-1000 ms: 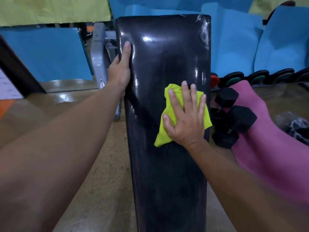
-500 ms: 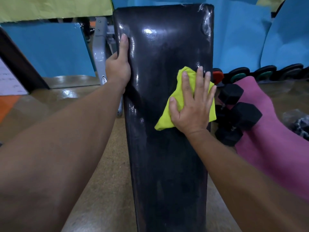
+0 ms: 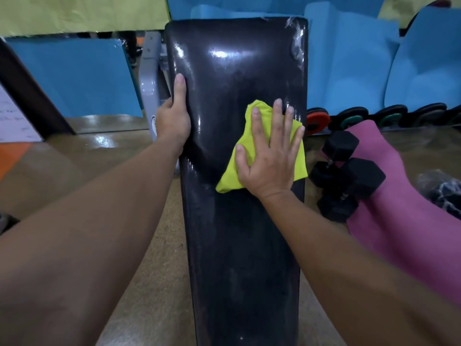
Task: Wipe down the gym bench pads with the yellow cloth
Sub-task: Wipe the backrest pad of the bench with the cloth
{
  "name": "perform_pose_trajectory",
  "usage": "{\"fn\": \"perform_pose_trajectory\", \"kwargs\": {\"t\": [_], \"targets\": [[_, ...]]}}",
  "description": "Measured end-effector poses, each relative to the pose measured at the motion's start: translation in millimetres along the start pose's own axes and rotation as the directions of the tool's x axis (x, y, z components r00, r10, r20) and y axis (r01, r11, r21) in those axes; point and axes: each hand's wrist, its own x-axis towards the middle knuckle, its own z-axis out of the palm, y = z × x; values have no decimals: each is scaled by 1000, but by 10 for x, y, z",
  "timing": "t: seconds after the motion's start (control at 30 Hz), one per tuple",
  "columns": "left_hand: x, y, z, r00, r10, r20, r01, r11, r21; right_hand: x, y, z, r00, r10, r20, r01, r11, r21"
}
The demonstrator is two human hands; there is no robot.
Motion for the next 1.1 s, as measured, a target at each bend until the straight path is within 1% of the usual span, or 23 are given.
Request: {"fn": "perform_pose_trajectory", "kwargs": {"t": [0.13,0.2,0.3,0.33,0.37,0.47,0.57,0.67,0.73,0.8,0.83,0.9,0.97,1.0,1.03,1.1], "targets": [[-5,2,3,1000,22,-13,-22,1000,17,-240,50,15,990,-134,43,134,991,-10],[-14,19,-3,1000,-1,-9,1,1000,7,-250,202,-19,993,-110,33,110,994,7],[-32,27,-10,999,-18,-26,19,1000,21,-52,251,-43,1000,19,1,-19,999,36],[-34,23,-5,999,-20,-32,21,1000,21,7,209,-41,999,38,-2,-38,999,35],[-36,28,-1,999,-20,-32,21,1000,19,36,151,-34,999,35,-5,-35,999,23],[-23,14,16,999,-27,-24,28,999,26,-121,74,-14,999,-52,7,52,999,11],[-18,17,12,999,-40,-32,41,999,25,-368,224,-26,994,-100,41,100,995,20],[2,-5,2,998,-35,-43,36,999,40,-306,348,-54,999,-35,19,34,998,52],[7,-17,-2,999,-33,-36,34,999,39,-171,283,-44,999,44,-9,-43,998,47],[31,-38,1,999,-38,-30,39,999,23,-93,129,-15,997,71,-22,-70,997,23],[34,-39,6,999,-37,-28,37,999,26,-106,53,-2,999,49,-23,-48,999,10],[30,-35,10,999,-32,-34,34,999,43,-228,-22,26,999,-51,2,51,999,-3],[30,-30,5,999,-38,-35,39,999,32,-360,56,20,989,-141,41,142,990,1],[34,-28,8,999,-37,-33,38,999,27,-392,140,10,987,-154,45,154,988,2],[24,-27,6,999,-36,-31,37,999,26,-393,225,-3,990,-135,39,135,991,3],[13,-40,7,999,-29,-40,29,999,16,-304,337,-24,999,-32,7,32,999,17]]}}
